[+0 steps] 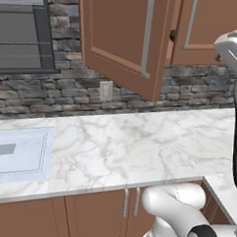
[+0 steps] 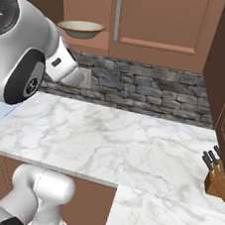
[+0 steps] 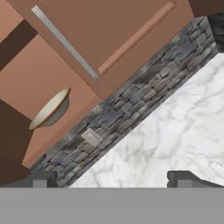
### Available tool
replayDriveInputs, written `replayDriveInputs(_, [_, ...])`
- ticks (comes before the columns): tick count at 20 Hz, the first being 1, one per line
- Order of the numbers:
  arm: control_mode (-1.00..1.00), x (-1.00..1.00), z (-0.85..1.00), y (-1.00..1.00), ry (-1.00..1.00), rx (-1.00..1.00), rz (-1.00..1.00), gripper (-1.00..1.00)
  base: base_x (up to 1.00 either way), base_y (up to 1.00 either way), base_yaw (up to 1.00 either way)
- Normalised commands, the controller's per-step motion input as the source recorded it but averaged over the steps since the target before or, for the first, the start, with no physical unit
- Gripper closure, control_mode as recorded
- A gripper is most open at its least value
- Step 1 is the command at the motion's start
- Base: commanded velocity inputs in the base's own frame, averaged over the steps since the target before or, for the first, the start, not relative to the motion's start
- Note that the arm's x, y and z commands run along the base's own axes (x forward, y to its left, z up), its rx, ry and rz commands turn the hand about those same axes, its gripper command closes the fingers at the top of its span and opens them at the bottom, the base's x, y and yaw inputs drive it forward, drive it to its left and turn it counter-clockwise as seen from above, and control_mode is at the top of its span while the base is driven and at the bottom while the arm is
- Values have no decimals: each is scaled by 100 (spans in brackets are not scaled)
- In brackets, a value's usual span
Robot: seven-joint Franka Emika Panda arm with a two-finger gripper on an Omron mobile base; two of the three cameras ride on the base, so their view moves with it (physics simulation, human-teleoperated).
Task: Move the bowls from the cabinet to the plates on the dining table.
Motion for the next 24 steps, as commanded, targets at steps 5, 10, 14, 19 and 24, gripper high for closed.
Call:
replayDriveInputs(5, [-100, 41, 0, 41, 0, 8, 3, -100, 0, 0, 0])
replayDriveInputs(10, [-100, 22, 0, 8, -11, 14, 1, -100, 0, 0, 0])
replayDriveInputs(14, [-100, 6, 0, 8, -8, 17, 0, -100, 0, 0, 0])
replayDriveInputs(19, [-100, 0, 0, 11, -1, 19, 10, -100, 0, 0, 0])
replayDriveInputs(24, [-100, 6, 8, 18, 6, 16, 25, -100, 0, 0, 0])
